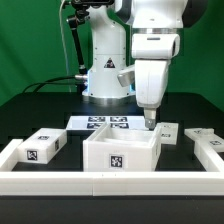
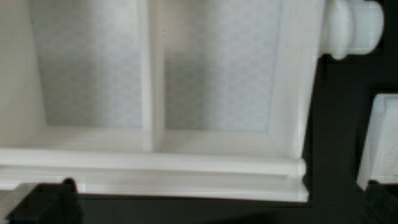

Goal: Assemble cabinet

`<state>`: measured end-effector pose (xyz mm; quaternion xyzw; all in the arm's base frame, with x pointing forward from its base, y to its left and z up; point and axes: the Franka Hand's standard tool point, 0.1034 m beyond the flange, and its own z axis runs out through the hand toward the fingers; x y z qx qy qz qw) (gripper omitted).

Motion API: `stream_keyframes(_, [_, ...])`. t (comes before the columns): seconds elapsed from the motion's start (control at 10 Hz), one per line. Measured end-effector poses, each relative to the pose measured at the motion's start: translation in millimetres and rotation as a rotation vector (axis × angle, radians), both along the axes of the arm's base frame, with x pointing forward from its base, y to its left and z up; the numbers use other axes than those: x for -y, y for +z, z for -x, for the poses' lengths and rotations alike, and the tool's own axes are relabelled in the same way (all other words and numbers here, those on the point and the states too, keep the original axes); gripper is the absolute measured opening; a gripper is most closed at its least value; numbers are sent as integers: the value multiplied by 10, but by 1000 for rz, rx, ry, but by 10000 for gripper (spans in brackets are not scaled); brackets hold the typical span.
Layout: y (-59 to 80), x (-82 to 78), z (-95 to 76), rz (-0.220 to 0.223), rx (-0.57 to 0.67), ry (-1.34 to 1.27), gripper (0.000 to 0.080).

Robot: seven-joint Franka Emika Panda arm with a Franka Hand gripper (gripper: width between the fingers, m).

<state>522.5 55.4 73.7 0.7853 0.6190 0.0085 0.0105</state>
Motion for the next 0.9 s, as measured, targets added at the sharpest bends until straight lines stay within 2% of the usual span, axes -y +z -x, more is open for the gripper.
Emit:
stream_keyframes(0.1, [-40,38,67,-1,-3,-11,798])
stream_keyframes(0.5, [-89,99,120,0,-14,-14,798])
stream_keyframes(0.7, [-202,146,271,-4,-15,-17,798])
stream_keyframes(0.9, [-292,143,316,-6,-19,-20,798])
